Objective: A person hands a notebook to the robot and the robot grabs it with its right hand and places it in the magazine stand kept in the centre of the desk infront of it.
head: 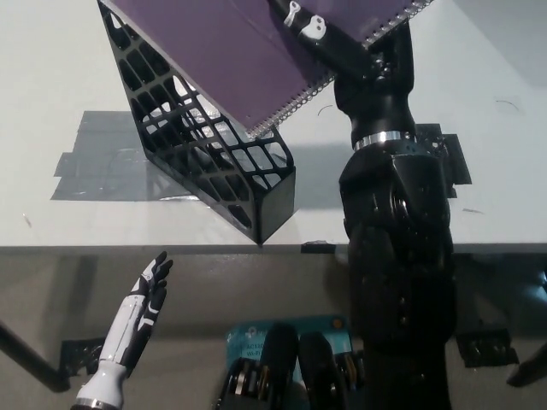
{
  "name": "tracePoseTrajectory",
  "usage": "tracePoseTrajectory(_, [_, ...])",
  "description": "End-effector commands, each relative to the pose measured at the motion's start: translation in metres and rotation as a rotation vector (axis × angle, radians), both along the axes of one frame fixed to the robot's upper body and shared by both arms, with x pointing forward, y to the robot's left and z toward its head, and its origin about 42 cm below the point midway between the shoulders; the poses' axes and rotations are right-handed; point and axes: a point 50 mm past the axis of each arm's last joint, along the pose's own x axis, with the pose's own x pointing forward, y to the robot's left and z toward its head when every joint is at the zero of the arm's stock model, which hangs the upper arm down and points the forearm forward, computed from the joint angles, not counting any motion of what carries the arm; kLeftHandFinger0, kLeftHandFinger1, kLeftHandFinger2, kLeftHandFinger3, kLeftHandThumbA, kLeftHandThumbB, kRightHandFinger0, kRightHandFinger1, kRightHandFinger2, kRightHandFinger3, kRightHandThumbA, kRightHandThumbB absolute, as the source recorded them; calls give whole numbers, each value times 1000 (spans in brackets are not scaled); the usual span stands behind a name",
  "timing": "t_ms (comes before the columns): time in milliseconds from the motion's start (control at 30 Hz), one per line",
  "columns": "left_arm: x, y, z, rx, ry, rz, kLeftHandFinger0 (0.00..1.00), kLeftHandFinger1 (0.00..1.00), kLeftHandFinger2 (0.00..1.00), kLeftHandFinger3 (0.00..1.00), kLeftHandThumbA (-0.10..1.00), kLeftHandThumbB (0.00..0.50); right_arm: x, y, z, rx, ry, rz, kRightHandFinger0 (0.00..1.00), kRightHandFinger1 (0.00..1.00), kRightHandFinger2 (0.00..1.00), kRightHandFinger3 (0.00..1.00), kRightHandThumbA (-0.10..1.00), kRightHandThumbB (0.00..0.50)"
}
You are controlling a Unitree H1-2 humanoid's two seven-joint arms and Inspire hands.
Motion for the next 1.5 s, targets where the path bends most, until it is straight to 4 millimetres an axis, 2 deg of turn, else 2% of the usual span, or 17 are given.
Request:
tracePoseTrajectory(0, [8, 4, 15, 9, -71, -22, 1000, 1000, 1000, 1000, 1000, 500, -19, 15, 55, 138, -196, 44, 0, 0, 0, 0, 880, 27])
tracePoseTrajectory(200, [8, 4, 15, 7, -74, -20, 1000, 1000, 1000, 1000, 1000, 500, -21, 14, 57, 173, -202, 53, 0, 0, 0, 0, 909, 1])
tracePoseTrajectory(667, [6, 4, 15, 12, -74, -22, 1000, 1000, 1000, 1000, 1000, 500, -19, 13, 50, 235, -156, -14, 0, 0, 0, 0, 930, 0])
tracePoseTrajectory(733, [7, 4, 14, 12, -72, -20, 1000, 1000, 1000, 1000, 1000, 499, -20, 16, 46, 240, -148, -29, 0, 0, 0, 0, 901, 0])
tracePoseTrajectory(1033, [8, 4, 15, 8, -70, -25, 1000, 1000, 1000, 1000, 1000, 500, -20, 27, 28, 212, -122, -95, 0, 0, 0, 0, 894, 0])
tracePoseTrajectory(1133, [8, 4, 15, 7, -70, -25, 1000, 1000, 1000, 1000, 1000, 500, -20, 28, 26, 218, -123, -91, 0, 0, 0, 0, 870, 0])
tracePoseTrajectory(1167, [8, 4, 15, 11, -72, -25, 1000, 1000, 1000, 1000, 1000, 500, -19, 31, 21, 224, -123, -91, 0, 0, 0, 0, 829, 7])
tracePoseTrajectory(1300, [8, 5, 15, 9, -72, -25, 1000, 1000, 1000, 1000, 1000, 500, -17, 37, 11, 216, -118, -95, 0, 0, 0, 0, 811, 0])
tracePoseTrajectory(1467, [9, 4, 16, 6, -75, -25, 1000, 1000, 1000, 1000, 1000, 500, -11, 44, -2, 181, -100, -122, 0, 0, 0, 0, 863, 0])
